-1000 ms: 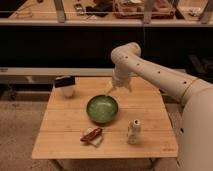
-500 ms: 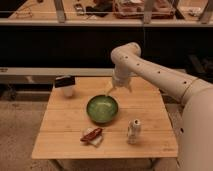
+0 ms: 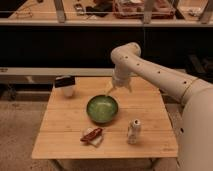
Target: Drag the ceramic bowl in a circle
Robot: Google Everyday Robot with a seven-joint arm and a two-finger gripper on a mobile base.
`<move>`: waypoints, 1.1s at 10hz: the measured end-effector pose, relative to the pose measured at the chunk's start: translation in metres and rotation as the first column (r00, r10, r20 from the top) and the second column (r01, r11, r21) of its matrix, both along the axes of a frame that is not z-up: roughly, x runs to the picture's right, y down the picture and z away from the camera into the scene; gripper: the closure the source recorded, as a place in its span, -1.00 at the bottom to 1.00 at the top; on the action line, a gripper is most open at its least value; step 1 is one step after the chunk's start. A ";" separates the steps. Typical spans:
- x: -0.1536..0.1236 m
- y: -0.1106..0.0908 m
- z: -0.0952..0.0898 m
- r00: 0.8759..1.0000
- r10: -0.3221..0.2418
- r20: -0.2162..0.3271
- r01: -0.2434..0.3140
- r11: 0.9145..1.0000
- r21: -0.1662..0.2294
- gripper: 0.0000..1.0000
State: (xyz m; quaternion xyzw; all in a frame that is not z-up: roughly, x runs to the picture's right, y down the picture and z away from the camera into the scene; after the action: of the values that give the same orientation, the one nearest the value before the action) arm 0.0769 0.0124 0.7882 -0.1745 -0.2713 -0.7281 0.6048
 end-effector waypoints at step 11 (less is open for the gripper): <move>-0.001 0.013 0.063 0.997 0.071 0.033 -0.073 0.995 0.072 -0.60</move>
State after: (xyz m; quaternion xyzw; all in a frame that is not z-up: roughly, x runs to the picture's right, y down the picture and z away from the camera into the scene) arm 0.0761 0.0254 0.8510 -0.1313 -0.2597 -0.7179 0.6324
